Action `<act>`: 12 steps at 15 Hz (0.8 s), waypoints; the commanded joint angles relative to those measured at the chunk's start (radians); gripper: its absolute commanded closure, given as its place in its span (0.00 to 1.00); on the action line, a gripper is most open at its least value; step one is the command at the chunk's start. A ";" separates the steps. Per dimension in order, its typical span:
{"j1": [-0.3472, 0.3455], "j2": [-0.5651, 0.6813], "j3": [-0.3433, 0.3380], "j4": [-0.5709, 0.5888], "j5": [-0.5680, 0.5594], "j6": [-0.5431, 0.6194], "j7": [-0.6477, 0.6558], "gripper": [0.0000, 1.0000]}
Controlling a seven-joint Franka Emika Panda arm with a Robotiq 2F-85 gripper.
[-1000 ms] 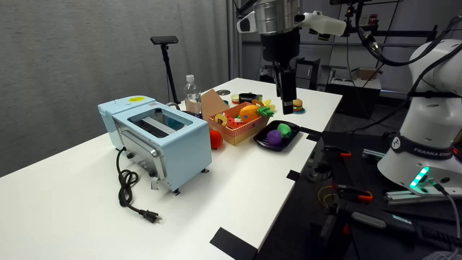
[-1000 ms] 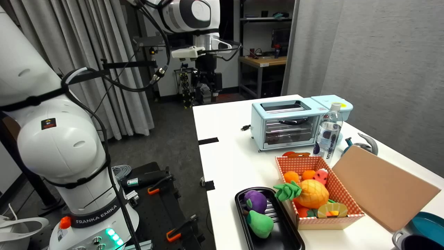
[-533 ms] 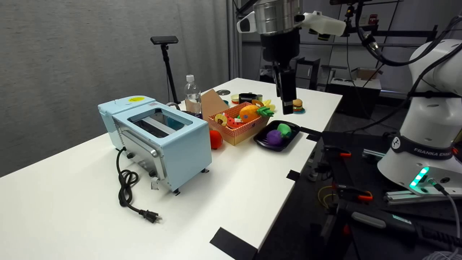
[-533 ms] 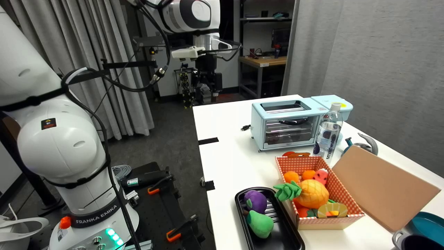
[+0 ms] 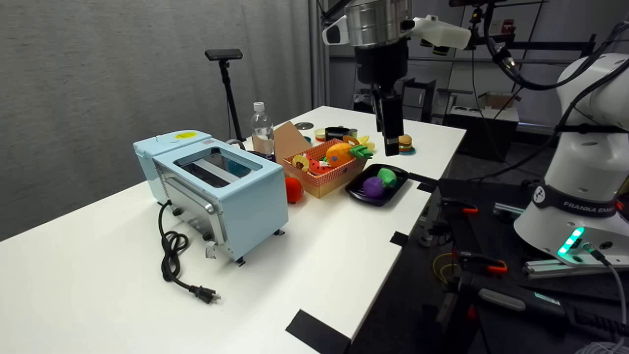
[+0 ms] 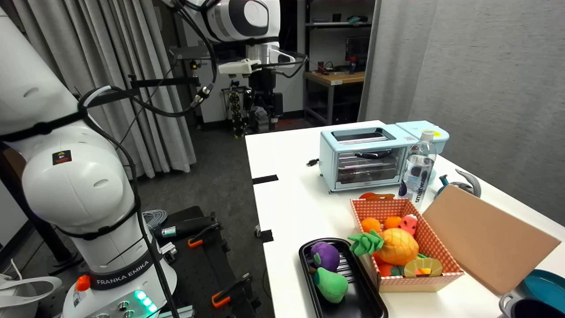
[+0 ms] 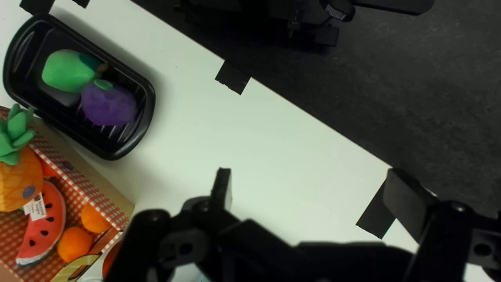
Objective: Put the pineapple plushie on the table
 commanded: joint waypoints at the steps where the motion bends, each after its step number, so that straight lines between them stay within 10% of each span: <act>1: 0.013 0.000 -0.011 -0.001 -0.002 0.006 0.039 0.00; 12: 0.001 0.002 0.010 0.004 0.023 -0.003 0.388 0.00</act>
